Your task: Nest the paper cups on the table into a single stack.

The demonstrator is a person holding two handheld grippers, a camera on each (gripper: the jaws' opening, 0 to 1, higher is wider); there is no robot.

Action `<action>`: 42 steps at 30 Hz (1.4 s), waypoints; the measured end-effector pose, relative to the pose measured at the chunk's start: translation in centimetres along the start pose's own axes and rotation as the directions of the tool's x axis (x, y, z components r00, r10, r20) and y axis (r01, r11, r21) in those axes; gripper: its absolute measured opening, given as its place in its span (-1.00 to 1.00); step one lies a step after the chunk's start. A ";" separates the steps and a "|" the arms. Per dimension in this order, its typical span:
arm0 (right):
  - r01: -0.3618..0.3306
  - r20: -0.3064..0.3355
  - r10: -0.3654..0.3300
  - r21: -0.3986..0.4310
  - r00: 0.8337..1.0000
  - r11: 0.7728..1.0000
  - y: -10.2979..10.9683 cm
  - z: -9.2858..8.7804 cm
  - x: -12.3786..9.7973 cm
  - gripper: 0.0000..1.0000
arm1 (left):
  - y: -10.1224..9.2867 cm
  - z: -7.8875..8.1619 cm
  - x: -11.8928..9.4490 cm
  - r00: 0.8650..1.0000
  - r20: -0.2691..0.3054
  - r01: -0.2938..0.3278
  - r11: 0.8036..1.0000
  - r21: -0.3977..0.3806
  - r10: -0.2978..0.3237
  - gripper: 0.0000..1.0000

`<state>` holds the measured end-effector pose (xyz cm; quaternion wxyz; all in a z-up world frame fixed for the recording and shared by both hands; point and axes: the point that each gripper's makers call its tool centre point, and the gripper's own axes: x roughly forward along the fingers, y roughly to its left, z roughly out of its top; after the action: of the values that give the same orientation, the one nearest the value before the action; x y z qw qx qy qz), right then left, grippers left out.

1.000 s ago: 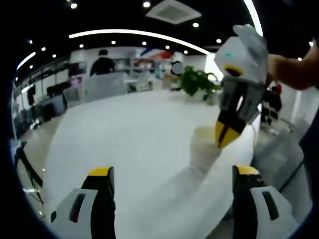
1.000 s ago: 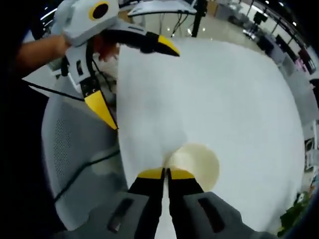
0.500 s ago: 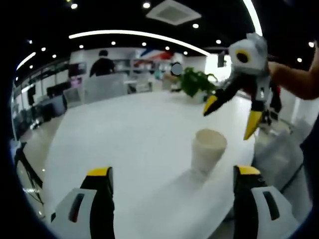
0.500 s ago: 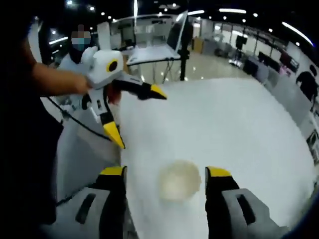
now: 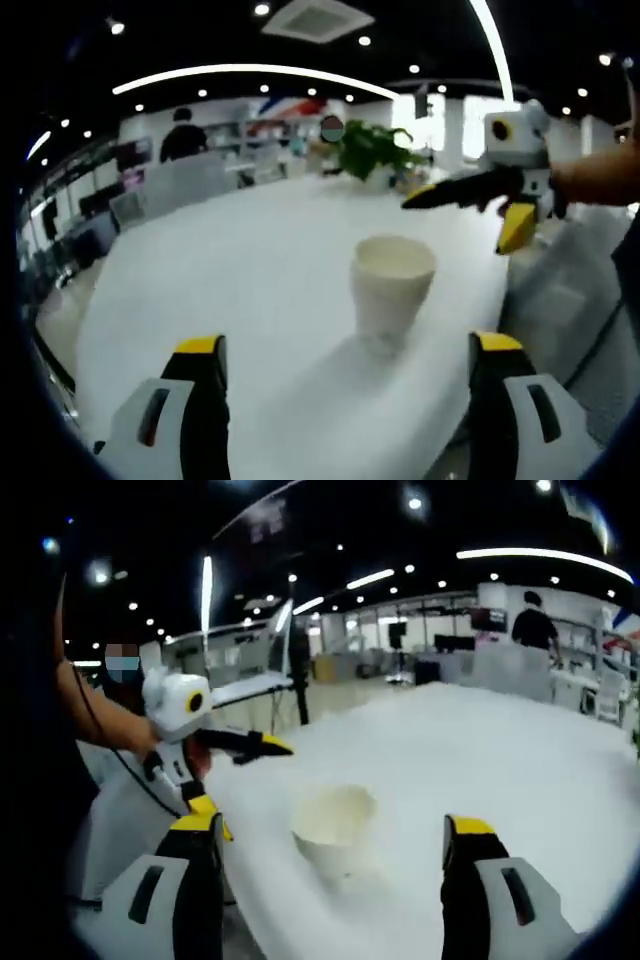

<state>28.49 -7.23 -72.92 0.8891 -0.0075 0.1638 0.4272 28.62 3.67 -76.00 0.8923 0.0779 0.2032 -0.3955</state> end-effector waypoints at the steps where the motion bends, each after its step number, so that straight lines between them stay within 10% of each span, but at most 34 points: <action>1: 0.011 -0.007 -0.011 -0.003 1.000 1.000 -0.1 -0.7 -0.1 0.79 | 0.0 -0.1 0.2 1.000 -0.002 0.000 1.000 -0.006 0.000 1.00; 11: 0.021 -0.098 -0.029 -0.074 0.995 0.997 -0.5 -3.5 1.2 0.63 | -2.1 -1.0 3.6 0.996 -0.025 0.092 0.995 0.045 -0.091 0.93; 19: -0.015 -0.206 -0.021 -0.172 0.978 0.985 -1.5 -5.4 2.9 0.38 | -1.7 -2.2 5.5 0.983 -0.145 0.142 0.972 0.190 -0.115 0.35; 32: -0.157 -0.273 0.090 -0.235 0.958 0.959 -0.5 -5.3 5.0 -0.30 | -2.5 -0.4 6.5 0.975 -0.112 0.213 0.947 0.239 -0.191 -0.22; 42: -0.185 -0.278 0.107 -0.270 0.955 0.945 -3.1 -4.0 6.8 -0.34 | -0.2 1.4 8.2 0.970 -0.129 0.235 0.917 0.321 -0.204 -0.31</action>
<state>33.68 -4.70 -79.16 0.8146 -0.1830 0.2138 0.5071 33.88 -2.38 -78.25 0.8056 0.2232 0.1819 -0.5178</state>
